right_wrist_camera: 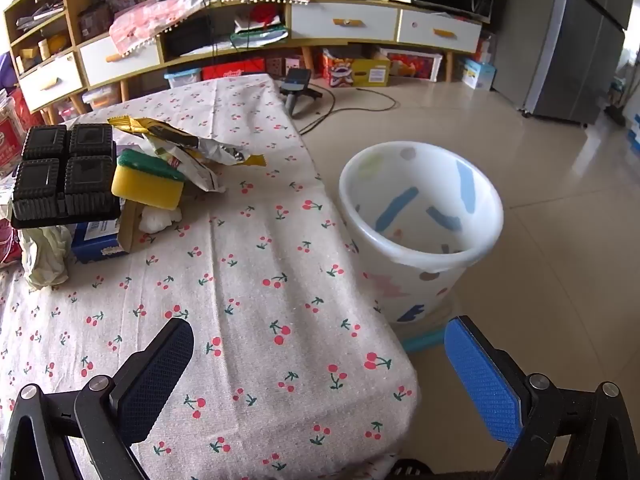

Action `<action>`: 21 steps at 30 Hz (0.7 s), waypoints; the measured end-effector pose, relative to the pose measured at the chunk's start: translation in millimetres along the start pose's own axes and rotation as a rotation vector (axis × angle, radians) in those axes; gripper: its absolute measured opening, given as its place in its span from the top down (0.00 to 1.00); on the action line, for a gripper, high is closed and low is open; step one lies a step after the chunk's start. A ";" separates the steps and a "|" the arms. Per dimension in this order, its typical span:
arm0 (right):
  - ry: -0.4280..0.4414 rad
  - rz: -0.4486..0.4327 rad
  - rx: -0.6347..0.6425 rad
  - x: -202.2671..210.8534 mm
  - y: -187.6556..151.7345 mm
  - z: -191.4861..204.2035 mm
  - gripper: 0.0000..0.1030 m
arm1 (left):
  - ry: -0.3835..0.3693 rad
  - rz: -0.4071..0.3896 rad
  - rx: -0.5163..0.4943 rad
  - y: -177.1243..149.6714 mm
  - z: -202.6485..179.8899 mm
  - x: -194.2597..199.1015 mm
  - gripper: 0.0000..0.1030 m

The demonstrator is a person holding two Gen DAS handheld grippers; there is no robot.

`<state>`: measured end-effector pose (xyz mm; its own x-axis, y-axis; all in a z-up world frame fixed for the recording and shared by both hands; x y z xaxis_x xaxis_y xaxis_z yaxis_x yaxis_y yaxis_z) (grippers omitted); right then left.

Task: Collect trash
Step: 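Close the left tool on the red can lying on its side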

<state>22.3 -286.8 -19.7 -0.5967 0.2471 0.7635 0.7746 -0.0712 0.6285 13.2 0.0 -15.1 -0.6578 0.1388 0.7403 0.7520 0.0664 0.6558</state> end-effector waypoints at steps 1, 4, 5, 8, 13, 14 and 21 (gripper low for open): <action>0.000 0.001 0.000 -0.1 0.0 -0.1 0.00 | 0.002 -0.002 -0.001 0.2 0.1 -0.4 0.00; 0.003 0.001 -0.003 0.5 -0.1 -0.8 0.00 | 0.013 0.003 -0.003 0.7 1.2 -4.3 0.00; 0.006 -0.001 -0.004 0.8 0.1 -1.1 0.00 | 0.013 0.007 0.001 1.6 0.3 -4.0 0.00; 0.010 0.000 -0.003 0.7 -0.1 -0.8 0.00 | 0.007 0.012 0.006 0.4 1.8 -4.4 0.00; 0.031 0.019 -0.002 -1.8 0.5 1.8 0.00 | 0.002 0.017 0.020 2.7 7.2 -2.9 0.00; 0.032 0.021 -0.001 -1.8 0.7 1.8 0.00 | -0.002 0.019 0.027 3.5 9.2 -2.8 0.00; 0.056 0.022 0.047 1.1 20.1 13.4 0.00 | -0.012 0.031 0.033 21.7 23.1 -3.9 0.00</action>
Point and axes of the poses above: each gripper's, at about its wrist camera, not at the fingertips, and x roughly against the way its jaws point, z to its left, y to its top, the point moved 2 cm from there along -x, roughly the way its jaws point, and after that the axes turned 8 degrees about -y, right-handed, at the moved point
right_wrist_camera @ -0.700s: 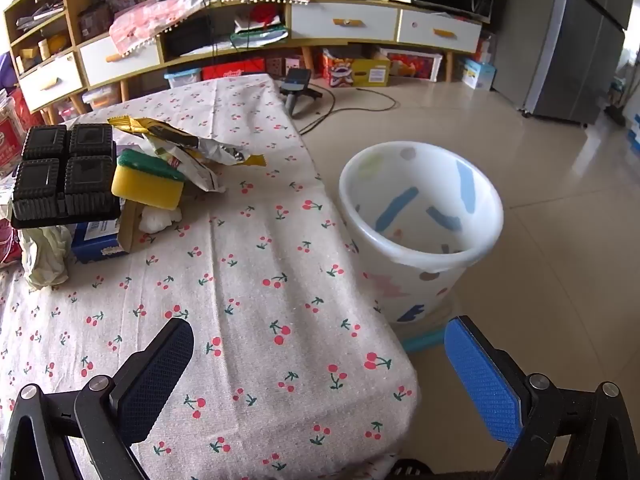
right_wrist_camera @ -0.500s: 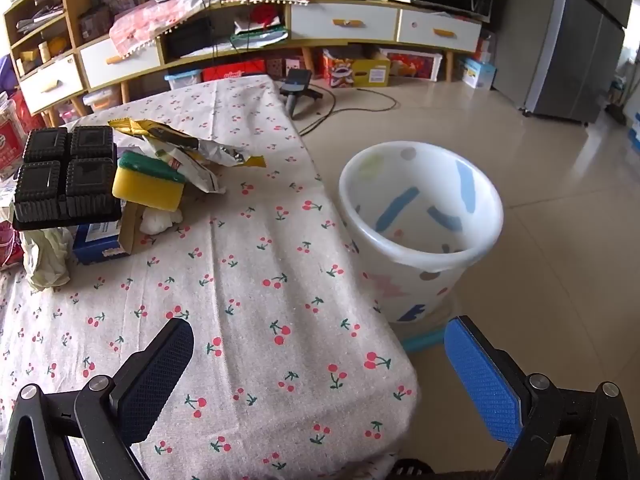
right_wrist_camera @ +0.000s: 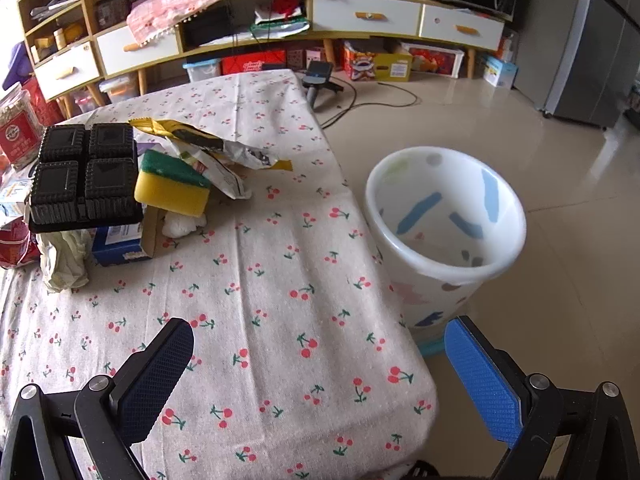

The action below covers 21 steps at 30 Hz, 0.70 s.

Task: Collect trash
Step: 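Close the left tool on the red can lying on its side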

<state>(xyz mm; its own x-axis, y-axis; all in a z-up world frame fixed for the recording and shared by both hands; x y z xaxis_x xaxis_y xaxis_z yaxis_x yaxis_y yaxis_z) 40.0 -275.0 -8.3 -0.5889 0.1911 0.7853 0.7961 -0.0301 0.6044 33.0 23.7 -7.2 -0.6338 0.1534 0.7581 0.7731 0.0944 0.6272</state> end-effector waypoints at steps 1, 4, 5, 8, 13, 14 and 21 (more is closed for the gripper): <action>0.001 -0.006 0.011 1.4 5.4 2.2 0.00 | 0.007 -0.001 -0.004 4.9 2.1 0.0 0.00; 0.014 -0.024 0.042 6.3 24.5 9.3 0.00 | 0.012 0.005 0.010 20.7 11.0 0.2 0.00; 0.020 -0.028 0.051 7.8 31.1 11.5 0.00 | 0.020 -0.003 0.008 26.1 13.7 0.2 0.00; 0.038 -0.038 0.077 10.3 51.1 20.0 0.00 | -0.005 0.024 0.048 42.0 25.4 -3.6 0.00; 0.071 -0.037 0.119 6.9 81.1 40.1 0.00 | 0.024 0.074 0.051 61.8 41.2 -13.8 0.00; 0.078 -0.035 0.128 5.5 86.9 44.9 0.00 | 0.010 0.046 0.057 65.6 46.1 -14.5 0.00; 0.133 -0.015 0.160 -10.2 115.9 74.2 0.00 | -0.019 0.128 0.115 78.9 87.7 -39.9 0.00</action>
Point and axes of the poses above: each gripper's, at about its wrist camera, not at the fingertips, and x roughly against the way its jaws point, z to its left, y to its top, the point moved 2 cm from there along -x, roughly the way its jaws point, and after that the axes turned 8 degrees about -y, right-handed, at the moved point
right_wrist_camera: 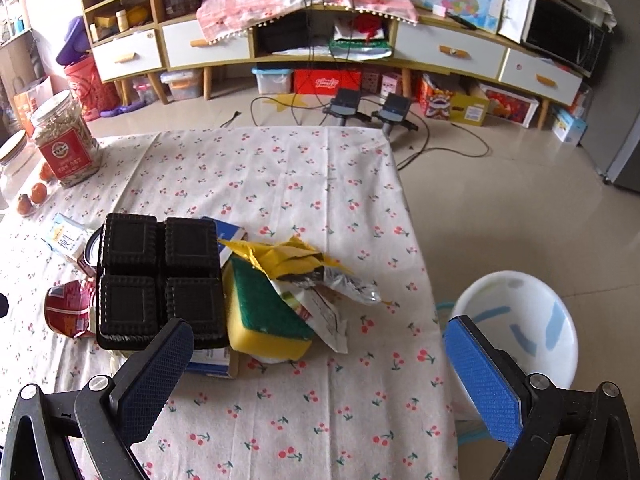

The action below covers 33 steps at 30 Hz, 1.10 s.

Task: Collect trash
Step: 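Close the left tool on the red can lying on its side, then grasp the yellow-green sponge with the right tool while the left tool holds the can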

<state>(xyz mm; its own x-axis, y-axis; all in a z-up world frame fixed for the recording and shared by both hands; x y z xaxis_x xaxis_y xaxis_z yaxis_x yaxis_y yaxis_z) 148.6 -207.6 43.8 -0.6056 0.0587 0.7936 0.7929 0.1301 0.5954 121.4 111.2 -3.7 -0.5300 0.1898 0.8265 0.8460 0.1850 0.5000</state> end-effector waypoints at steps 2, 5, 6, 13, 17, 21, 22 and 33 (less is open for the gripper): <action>0.013 0.014 -0.002 -9.1 1.6 2.5 0.00 | -0.010 0.048 0.050 3.3 17.0 -9.8 0.00; 0.034 0.049 -0.027 -28.5 -3.1 0.2 0.00 | -0.015 0.103 0.143 7.6 43.6 -26.0 0.00; 0.047 0.071 -0.041 -36.7 -5.9 -1.9 0.00 | -0.024 0.131 0.173 8.9 49.3 -32.5 0.01; 0.078 0.153 -0.056 -68.5 -6.6 -8.5 0.00 | -0.130 0.236 0.178 13.0 34.0 -69.8 0.03; 0.083 0.154 -0.063 -73.7 -1.0 -12.2 0.00 | -0.165 0.261 0.134 15.9 18.2 -88.4 0.12; 0.082 0.152 -0.060 -76.9 1.9 -14.2 0.00 | -0.138 0.275 0.103 15.8 13.7 -103.6 0.21; 0.091 0.157 -0.062 -78.0 2.4 -14.8 0.00 | -0.139 0.283 0.111 14.7 14.6 -107.4 0.26; 0.207 0.160 -0.121 -75.2 13.3 -9.1 0.06 | -0.282 0.295 0.211 0.8 25.4 -112.9 0.64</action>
Point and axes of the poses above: each gripper's, at about its wrist camera, not at the fingertips, and x roughly against the way its jaws point, z to its left, y to its top, the point moved 2 cm from there along -x, roughly the way its jaws point, and after that the axes turned 8 degrees about -y, right-handed, at the moved point
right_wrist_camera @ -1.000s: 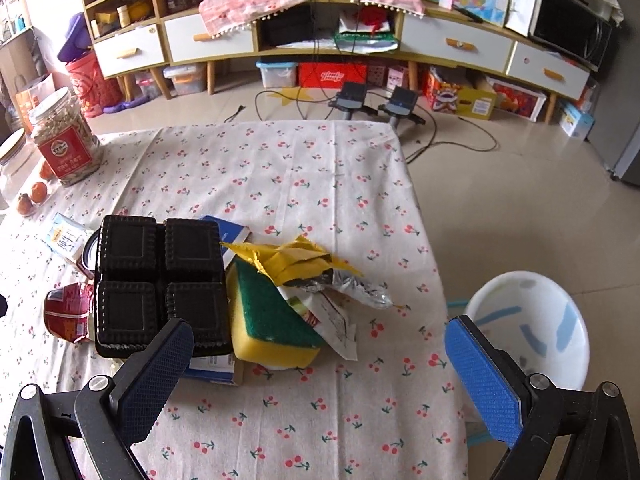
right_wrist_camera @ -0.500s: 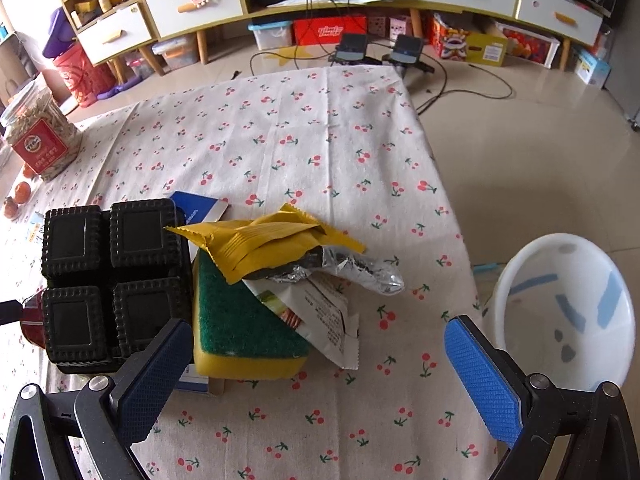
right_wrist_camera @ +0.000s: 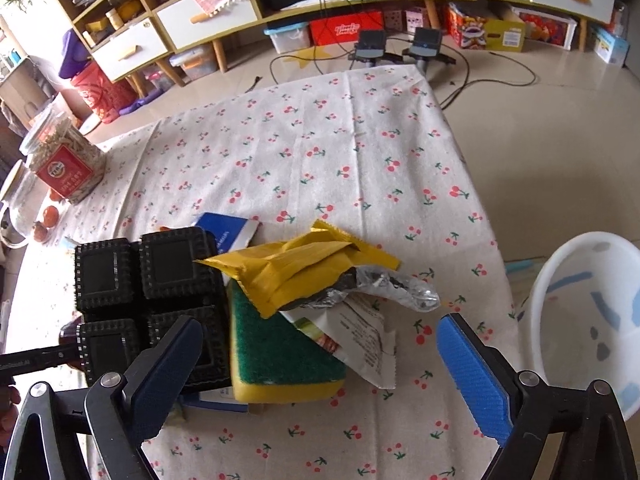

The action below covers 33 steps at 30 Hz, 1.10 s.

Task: Collect trash
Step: 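Grasp the yellow-green sponge with the right tool while the left tool holds the can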

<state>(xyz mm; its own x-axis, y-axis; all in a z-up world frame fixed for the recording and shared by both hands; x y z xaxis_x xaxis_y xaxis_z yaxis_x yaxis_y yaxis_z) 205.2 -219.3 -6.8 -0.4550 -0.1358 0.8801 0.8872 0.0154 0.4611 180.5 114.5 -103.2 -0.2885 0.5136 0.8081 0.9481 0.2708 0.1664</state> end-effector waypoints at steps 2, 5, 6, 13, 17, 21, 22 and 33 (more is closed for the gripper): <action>0.023 0.002 0.019 1.8 -1.3 8.6 0.10 | 0.016 -0.017 -0.019 -3.8 -3.0 5.4 0.70; 0.043 0.019 0.038 0.7 -8.3 18.2 0.20 | 0.020 -0.061 -0.047 -9.9 -7.2 19.9 0.84; 0.054 0.029 0.040 -0.1 -10.7 20.7 0.21 | 0.018 -0.074 -0.050 -11.3 -7.3 25.3 0.86; 0.058 0.083 0.076 -18.3 -19.1 31.6 0.47 | 0.033 -0.100 -0.031 -21.8 1.8 39.0 0.87; 0.006 0.106 0.096 -31.6 -21.0 30.0 0.58 | 0.068 -0.101 -0.048 -25.4 0.8 37.5 0.87; -0.005 0.108 0.112 -38.4 -23.1 29.6 0.71 | 0.062 -0.112 -0.050 -29.8 -2.3 39.5 0.87; -0.003 0.097 0.116 -36.4 -23.0 29.8 0.77 | 0.063 -0.117 -0.051 -30.8 -2.1 41.4 0.87; 0.033 0.012 0.098 -3.4 -32.0 21.7 0.85 | 0.038 -0.189 -0.046 -44.1 0.5 71.5 0.87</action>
<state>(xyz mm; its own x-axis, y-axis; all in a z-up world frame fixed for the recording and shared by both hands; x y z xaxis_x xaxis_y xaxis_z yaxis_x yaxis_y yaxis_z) 176.7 -197.8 -22.0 -0.4401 -0.1673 0.8822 0.8802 0.1139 0.4607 118.0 139.6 -53.0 -0.4578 0.4255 0.7806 0.8827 0.3221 0.3421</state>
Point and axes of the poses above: each gripper's, at about its wrist camera, not at the fingertips, and x roughly against the way its jaws point, z to its left, y to its top, the point moved 2 cm from there along -x, roughly the way its jaws point, and after that the axes turned 8 degrees about -y, right-handed, at the moved point
